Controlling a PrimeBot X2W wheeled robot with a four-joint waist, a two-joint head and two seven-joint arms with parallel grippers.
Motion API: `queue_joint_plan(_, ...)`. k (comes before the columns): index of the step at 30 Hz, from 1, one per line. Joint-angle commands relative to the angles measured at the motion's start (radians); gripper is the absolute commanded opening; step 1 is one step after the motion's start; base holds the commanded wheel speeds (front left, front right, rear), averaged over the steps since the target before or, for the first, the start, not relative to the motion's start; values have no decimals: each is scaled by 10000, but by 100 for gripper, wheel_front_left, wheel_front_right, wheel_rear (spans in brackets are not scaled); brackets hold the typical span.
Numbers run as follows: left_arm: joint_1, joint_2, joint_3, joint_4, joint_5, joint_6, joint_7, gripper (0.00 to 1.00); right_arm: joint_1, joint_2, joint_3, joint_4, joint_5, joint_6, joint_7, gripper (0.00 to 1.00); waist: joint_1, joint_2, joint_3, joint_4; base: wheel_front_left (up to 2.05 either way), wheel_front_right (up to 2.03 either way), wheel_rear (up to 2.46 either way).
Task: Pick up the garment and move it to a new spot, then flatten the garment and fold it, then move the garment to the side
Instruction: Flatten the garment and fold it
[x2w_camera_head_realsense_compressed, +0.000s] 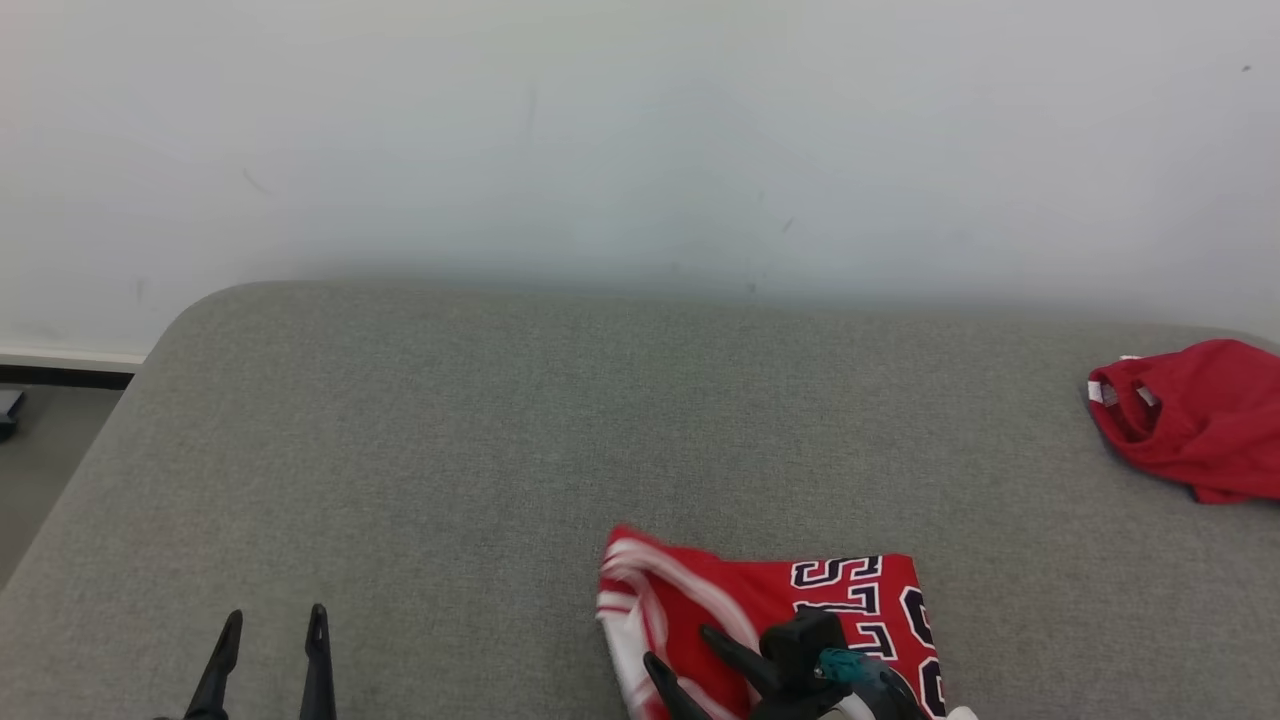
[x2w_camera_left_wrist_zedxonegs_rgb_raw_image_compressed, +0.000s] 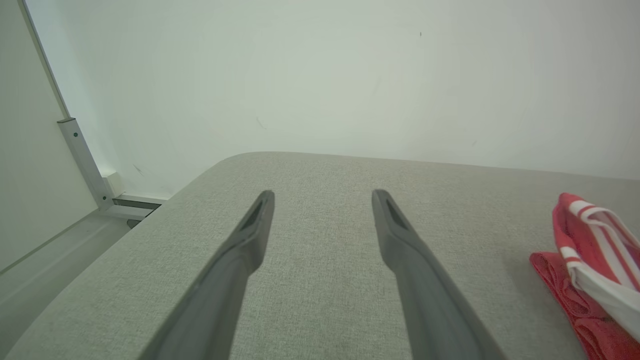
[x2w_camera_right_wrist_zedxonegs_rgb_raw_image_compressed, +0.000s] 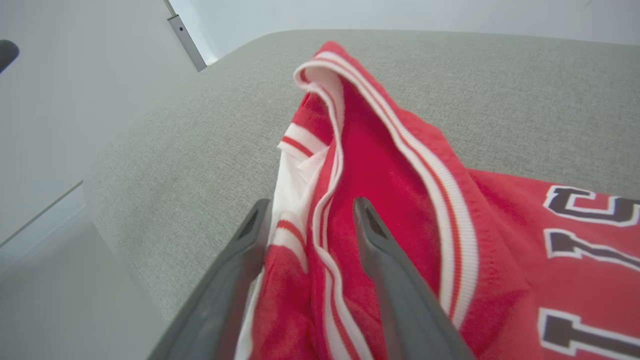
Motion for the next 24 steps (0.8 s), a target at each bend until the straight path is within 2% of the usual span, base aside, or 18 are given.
queue_joint_plan(1, -57, 40, 70, 47, 24, -6, -31, 100, -141, 92, 89, 93, 108, -25, -344, 100, 0, 0, -19, -26, 0, 0, 0)
queue_joint_plan(4, 93, 69, 178, 36, 1, -10, -31, 100, -165, 41, 155, -193, 432, -25, -945, 100, 0, 0, -90, -153, 0, 0, 0)
queue_joint_plan(7, 302, 103, 353, -91, 14, 55, -31, 100, -53, -606, -245, -943, 568, -25, -1746, 100, 0, 0, -199, -388, 0, 0, 0)
queue_joint_plan(10, 388, 119, 423, -154, 23, 70, -31, 100, 69, -936, -720, -1335, 470, -25, -1978, 100, 0, 0, -236, -512, 0, 0, 0)
queue_joint_plan(15, 554, 159, 503, -230, 119, 53, -31, 100, 539, -1499, -2484, -2302, 127, -25, -2263, 100, 0, 0, -306, -874, 0, 0, 0)
queue_joint_plan(18, 605, 147, 490, -266, 119, 52, -30, 100, 923, -1553, -3530, -2753, -167, -25, -2317, 100, 0, 0, -330, -1096, 0, 0, 0)
queue_joint_plan(24, 510, 99, 384, -238, 183, 34, -31, 100, 1754, -1341, -4827, -3272, -696, -25, -2345, 100, 0, 0, -389, -1526, 0, 0, 0)
